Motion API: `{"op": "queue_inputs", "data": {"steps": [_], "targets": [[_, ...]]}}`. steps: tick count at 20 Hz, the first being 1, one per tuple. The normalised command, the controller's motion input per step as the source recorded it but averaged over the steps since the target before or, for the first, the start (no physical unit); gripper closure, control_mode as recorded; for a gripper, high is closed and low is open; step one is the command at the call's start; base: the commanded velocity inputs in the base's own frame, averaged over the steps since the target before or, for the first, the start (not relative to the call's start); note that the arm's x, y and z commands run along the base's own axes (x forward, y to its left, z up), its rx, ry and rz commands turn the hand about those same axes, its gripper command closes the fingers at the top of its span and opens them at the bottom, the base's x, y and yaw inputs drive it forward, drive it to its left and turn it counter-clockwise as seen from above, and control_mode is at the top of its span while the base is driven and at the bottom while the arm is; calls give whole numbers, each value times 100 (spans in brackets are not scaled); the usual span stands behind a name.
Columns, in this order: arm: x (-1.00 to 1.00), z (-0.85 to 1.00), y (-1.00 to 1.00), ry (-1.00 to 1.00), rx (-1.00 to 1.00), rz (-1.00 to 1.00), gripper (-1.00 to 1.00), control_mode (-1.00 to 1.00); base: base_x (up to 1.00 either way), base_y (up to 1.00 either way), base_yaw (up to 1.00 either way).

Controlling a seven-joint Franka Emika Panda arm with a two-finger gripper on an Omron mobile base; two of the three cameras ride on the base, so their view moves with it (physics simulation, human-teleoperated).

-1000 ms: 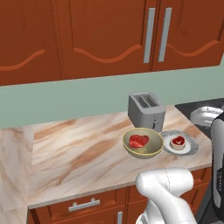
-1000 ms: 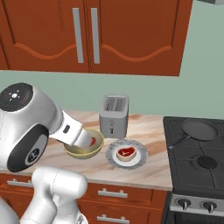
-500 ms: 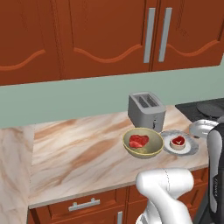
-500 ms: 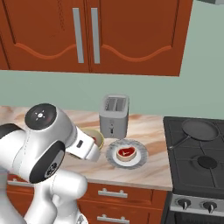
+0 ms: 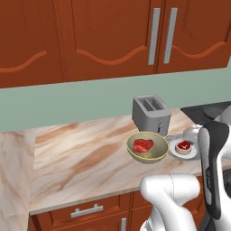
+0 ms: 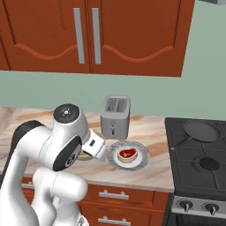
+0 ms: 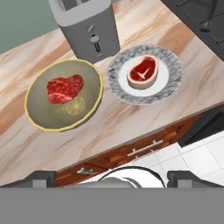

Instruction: Place one of the steaks on the plate and the other in the bowl. Then place the bowl in the fridge.

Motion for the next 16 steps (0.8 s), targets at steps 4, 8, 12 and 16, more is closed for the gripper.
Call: {"op": "queue_inputs", "data": {"steps": [4, 8, 12, 16], "targets": [[46, -53, 4, 0, 2, 0, -100, -100, 0, 0, 0], [38, -45, 14, 0, 0, 0, -100, -100, 0, 0, 0], [34, -26, 25, 4, 0, -4, -100, -100, 0, 0, 0], [33, -34, 32, 5, 0, -7, -100, -100, 0, 0, 0]]}}
